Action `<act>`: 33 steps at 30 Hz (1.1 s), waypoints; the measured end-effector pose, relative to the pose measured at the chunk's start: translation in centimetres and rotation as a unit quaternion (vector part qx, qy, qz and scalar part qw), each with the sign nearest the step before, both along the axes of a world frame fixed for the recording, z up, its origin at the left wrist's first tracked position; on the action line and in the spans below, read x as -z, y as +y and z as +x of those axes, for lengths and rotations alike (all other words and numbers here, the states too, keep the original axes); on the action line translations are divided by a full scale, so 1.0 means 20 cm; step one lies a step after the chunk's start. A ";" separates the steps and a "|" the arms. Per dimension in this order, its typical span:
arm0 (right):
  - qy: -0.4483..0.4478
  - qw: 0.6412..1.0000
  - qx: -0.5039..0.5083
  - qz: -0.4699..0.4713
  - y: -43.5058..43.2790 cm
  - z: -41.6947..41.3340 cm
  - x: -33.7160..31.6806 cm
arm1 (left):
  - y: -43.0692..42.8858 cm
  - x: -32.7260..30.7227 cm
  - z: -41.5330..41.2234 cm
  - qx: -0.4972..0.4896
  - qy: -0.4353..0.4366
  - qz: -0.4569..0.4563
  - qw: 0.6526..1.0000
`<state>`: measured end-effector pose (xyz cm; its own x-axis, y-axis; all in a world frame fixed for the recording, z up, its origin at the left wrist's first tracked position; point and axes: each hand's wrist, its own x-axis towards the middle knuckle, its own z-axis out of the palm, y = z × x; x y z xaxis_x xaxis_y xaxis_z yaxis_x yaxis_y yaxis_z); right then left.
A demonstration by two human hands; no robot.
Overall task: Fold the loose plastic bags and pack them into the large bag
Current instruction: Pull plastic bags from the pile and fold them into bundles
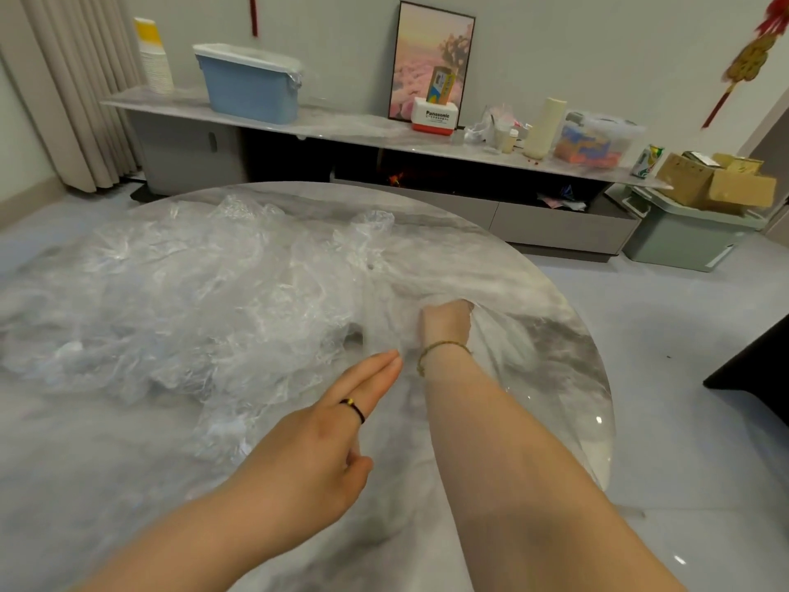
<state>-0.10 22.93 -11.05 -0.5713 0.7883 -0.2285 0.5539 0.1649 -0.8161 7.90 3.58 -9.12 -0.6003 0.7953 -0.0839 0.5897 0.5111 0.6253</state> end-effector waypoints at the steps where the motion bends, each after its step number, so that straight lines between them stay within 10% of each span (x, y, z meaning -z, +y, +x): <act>1: 0.005 1.000 0.012 0.021 0.00 -0.03 0.01 | 0.00 0.01 0.00 0.000 0.005 -0.008 1.000; 7: -0.072 0.974 -0.004 0.214 0.02 -0.06 0.09 | 0.05 0.03 -0.05 -0.019 0.002 -0.022 1.000; 12: 0.053 0.951 -0.158 0.261 -0.05 0.03 0.11 | 0.06 0.04 -0.06 -0.028 0.001 -0.014 1.000; 19: -0.247 0.747 -0.389 0.480 -0.01 -0.05 0.14 | 0.07 0.06 -0.05 -0.008 -0.009 -0.001 1.000; 33: -0.392 0.766 -0.326 0.391 0.10 -0.19 0.08 | 0.07 0.07 -0.07 -0.009 -0.030 -0.011 0.999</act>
